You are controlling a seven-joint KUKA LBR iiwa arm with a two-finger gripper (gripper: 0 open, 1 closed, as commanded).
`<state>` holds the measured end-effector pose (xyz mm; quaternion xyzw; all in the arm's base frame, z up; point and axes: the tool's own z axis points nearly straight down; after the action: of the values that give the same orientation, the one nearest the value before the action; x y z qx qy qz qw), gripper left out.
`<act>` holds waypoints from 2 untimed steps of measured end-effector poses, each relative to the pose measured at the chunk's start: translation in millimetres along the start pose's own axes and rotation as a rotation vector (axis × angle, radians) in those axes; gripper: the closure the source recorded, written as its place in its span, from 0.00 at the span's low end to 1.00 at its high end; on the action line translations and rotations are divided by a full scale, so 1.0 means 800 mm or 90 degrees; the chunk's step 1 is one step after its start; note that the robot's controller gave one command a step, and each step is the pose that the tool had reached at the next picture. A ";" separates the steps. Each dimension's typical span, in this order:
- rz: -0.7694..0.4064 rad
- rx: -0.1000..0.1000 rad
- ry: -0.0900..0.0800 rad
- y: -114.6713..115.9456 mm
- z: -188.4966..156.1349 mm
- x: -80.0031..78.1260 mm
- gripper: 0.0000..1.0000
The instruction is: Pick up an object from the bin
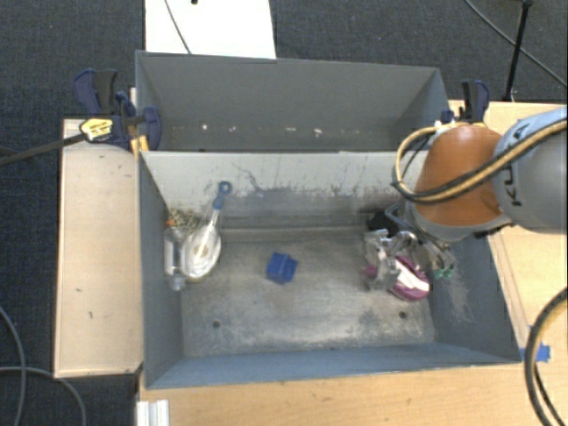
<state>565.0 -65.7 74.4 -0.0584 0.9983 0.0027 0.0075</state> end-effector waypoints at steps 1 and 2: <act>0.000 0.000 0.000 0.000 0.000 0.000 1.00; 0.000 0.000 0.000 0.000 0.000 0.000 1.00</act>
Offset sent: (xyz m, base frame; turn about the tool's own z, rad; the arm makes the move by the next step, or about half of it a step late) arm 0.0000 0.0000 0.0000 0.0000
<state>565.0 -65.7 74.4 -0.0581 0.9983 0.0027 0.0075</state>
